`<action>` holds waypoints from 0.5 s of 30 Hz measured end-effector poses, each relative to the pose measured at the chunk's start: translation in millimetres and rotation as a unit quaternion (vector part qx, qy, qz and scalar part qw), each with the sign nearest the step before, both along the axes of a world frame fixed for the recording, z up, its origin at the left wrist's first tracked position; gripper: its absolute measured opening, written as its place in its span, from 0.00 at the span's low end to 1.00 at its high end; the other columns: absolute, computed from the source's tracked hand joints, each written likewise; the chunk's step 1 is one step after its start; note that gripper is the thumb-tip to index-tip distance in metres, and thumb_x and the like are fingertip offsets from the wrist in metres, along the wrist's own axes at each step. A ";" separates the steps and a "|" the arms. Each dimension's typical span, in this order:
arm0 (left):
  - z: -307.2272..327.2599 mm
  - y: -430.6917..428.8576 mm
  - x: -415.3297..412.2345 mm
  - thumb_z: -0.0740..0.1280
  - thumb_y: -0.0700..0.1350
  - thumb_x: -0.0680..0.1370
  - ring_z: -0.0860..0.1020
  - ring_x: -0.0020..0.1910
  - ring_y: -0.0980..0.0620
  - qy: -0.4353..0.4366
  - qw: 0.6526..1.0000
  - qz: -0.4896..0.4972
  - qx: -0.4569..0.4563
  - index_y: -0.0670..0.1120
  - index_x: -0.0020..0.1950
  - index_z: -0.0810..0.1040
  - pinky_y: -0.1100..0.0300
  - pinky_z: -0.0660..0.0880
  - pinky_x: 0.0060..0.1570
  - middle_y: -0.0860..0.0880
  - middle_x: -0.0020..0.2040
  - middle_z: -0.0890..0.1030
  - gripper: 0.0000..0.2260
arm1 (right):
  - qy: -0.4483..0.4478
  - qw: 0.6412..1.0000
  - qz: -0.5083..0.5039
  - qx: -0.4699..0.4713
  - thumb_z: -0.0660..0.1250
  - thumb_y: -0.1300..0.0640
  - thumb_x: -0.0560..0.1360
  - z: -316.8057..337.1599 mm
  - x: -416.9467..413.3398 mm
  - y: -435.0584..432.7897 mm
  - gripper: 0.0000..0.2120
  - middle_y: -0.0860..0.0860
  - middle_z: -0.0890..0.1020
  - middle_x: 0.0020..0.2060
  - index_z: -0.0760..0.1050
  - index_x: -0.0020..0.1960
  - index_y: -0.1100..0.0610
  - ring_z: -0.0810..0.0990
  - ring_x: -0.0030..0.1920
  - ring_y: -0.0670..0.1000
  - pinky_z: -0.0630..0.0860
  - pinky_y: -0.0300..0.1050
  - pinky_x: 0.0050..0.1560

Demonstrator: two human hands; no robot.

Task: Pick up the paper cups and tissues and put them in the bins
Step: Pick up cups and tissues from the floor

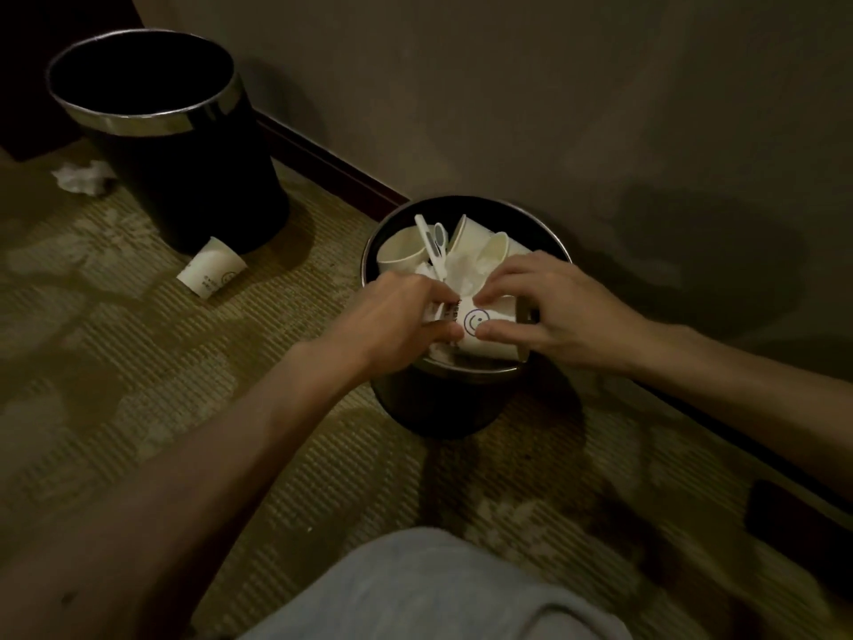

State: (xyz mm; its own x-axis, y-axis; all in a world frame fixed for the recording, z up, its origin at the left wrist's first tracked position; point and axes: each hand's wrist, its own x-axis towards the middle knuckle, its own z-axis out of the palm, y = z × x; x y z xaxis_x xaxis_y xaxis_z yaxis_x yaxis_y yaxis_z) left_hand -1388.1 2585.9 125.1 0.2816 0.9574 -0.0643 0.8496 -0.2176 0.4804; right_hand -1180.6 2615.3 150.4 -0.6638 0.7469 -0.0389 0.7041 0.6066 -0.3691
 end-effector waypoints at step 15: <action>128.0 -116.6 -150.0 0.63 0.53 0.75 0.72 0.27 0.51 0.186 0.975 0.034 0.114 0.50 0.29 0.65 0.57 0.67 0.27 0.53 0.28 0.70 0.17 | 0.237 0.963 0.081 -0.097 0.72 0.53 0.72 -3.8 -192.3 -128.6 0.10 0.43 0.73 0.35 0.70 0.41 0.48 0.72 0.34 0.43 0.68 0.35 0.34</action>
State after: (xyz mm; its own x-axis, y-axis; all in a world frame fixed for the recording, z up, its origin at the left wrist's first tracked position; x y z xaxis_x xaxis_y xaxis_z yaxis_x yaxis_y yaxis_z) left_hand -1538.1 2469.2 253.1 0.2152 0.9743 0.0659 0.9720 -0.2203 0.0818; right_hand -1372.9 2486.7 146.5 -0.7483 0.6417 0.1681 0.3310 0.5807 -0.7438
